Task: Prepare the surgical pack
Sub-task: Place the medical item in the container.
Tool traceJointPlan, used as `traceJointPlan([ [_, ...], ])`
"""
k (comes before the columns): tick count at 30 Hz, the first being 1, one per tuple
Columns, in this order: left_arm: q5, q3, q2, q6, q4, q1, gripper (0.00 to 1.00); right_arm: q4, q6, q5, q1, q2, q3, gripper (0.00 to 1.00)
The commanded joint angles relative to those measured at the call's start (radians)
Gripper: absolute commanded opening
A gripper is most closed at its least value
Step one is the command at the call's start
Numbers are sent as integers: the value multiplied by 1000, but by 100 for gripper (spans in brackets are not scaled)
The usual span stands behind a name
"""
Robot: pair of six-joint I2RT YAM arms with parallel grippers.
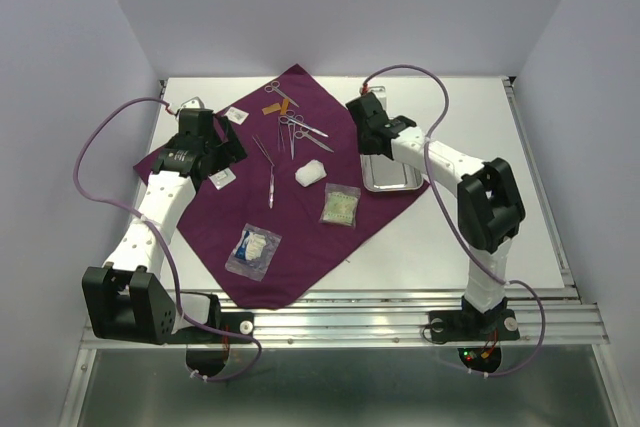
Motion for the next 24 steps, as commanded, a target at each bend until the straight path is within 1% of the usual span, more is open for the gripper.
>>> traceJointPlan([
  [1,2,33,-31,18,5,5,99,31,-27,4,-28,-34,-50,12],
  [4,2,38,-29,19,0,3,99,43,-32,-2,-51,-21,-69,13],
  [13,0,27,-37,19,-2,5,99,62,-30,-28,-51,18,-96,15],
  [15,-3,24,-41,19,-2,3,99,63,-29,-41,-51,20,-99,18],
  [19,-1,24,-37,19,0,5,99,65,-24,-50,-51,23,-106,29],
  [21,14,33,-29,19,1,5,99,65,-23,-45,-51,20,-104,33],
  [24,20,39,-23,19,3,6,99,63,-23,-30,-51,8,-104,34],
])
